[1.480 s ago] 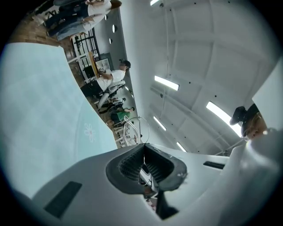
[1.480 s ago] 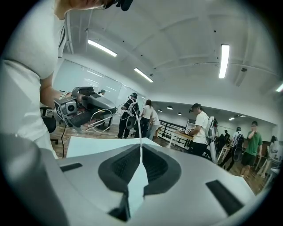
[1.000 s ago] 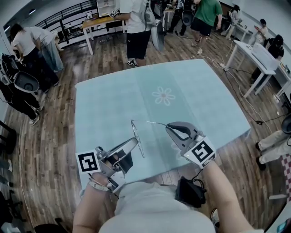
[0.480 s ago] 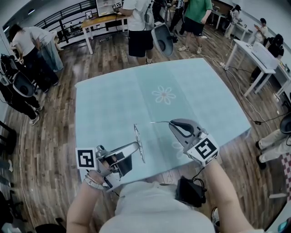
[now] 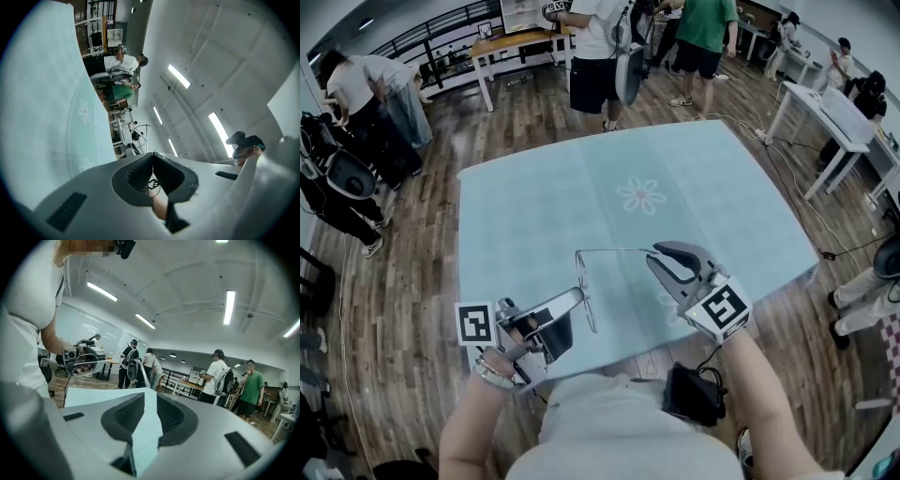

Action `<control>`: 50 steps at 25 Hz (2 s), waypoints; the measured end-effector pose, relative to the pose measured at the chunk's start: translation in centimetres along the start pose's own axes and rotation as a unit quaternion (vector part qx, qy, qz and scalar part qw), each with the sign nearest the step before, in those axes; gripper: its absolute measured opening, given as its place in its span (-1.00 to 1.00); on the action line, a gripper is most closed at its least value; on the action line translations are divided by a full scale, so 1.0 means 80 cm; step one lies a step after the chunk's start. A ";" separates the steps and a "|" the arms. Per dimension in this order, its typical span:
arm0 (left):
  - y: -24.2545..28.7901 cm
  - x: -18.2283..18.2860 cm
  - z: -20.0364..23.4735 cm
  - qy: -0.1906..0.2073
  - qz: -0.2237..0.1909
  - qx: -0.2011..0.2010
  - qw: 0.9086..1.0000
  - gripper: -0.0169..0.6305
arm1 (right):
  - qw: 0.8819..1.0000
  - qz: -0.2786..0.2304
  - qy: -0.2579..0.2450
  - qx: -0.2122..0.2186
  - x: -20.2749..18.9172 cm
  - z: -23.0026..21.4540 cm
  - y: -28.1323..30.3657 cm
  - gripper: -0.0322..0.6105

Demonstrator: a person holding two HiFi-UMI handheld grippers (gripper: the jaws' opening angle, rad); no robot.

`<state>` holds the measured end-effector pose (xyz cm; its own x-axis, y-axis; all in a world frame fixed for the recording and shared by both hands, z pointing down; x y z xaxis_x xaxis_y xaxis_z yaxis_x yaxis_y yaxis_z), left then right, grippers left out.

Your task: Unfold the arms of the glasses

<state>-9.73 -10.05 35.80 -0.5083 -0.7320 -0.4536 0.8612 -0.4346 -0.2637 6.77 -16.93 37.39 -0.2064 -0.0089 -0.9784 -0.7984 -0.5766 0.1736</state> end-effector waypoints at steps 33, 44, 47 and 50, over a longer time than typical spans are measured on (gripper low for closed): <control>0.014 -0.009 -0.032 -0.073 0.025 -0.036 0.996 -0.91 | 0.985 -0.119 0.050 0.115 0.033 0.069 0.049 -0.51; 0.015 -0.018 -0.028 -0.098 0.032 -0.031 0.994 -0.91 | 0.983 -0.121 -0.018 0.135 0.045 0.087 0.068 -0.61; 0.013 -0.018 -0.026 -0.103 0.030 -0.030 0.994 -0.91 | 0.983 -0.119 -0.033 0.134 0.046 0.091 0.070 -0.65; 0.011 -0.018 -0.026 -0.107 0.027 -0.031 0.993 -0.91 | 0.984 -0.111 -0.049 0.133 0.044 0.097 0.070 -0.77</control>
<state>-8.25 -8.29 34.45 -0.4456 -0.8506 -0.2792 0.8821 -0.3639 -0.2992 -2.81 -13.87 35.79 -0.0529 0.1796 -0.9823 -0.9468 -0.3218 -0.0078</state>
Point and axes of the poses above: the fingertips, and each gripper's own axes: y forward along the fingers, z to its left, x out of its top, the point moved 3 cm from there along -y, backward along the fingers, and after that the axes turned 11 degrees about y, right-handed, at the moved point
